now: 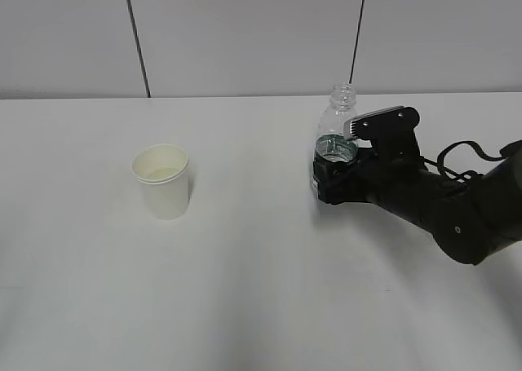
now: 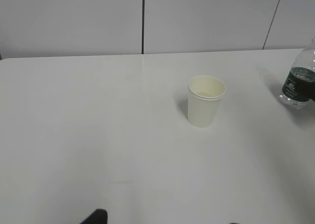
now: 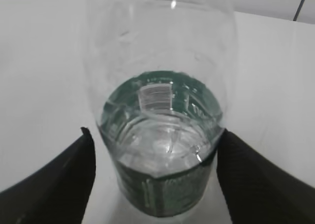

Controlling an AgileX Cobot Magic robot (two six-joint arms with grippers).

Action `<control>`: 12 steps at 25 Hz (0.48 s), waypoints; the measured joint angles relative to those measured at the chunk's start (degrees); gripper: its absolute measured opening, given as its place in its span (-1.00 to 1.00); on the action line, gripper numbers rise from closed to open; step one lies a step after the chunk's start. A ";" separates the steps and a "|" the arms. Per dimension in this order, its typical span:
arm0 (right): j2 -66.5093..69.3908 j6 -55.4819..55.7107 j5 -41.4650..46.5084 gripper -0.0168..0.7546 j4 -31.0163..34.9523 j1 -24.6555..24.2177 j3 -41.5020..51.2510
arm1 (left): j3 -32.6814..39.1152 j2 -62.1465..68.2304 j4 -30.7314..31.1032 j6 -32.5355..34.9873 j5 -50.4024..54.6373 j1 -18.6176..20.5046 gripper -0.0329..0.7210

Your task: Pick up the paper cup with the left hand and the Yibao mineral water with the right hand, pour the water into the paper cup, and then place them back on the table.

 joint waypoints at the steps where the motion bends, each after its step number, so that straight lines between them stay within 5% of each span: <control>1: -0.83 0.00 0.09 0.58 0.00 0.00 0.85 | 0.00 0.00 0.00 0.00 0.00 0.00 0.24; 12: -13.13 -7.72 2.08 0.58 -0.04 0.00 9.37 | 0.00 0.00 0.00 0.00 0.00 0.00 0.24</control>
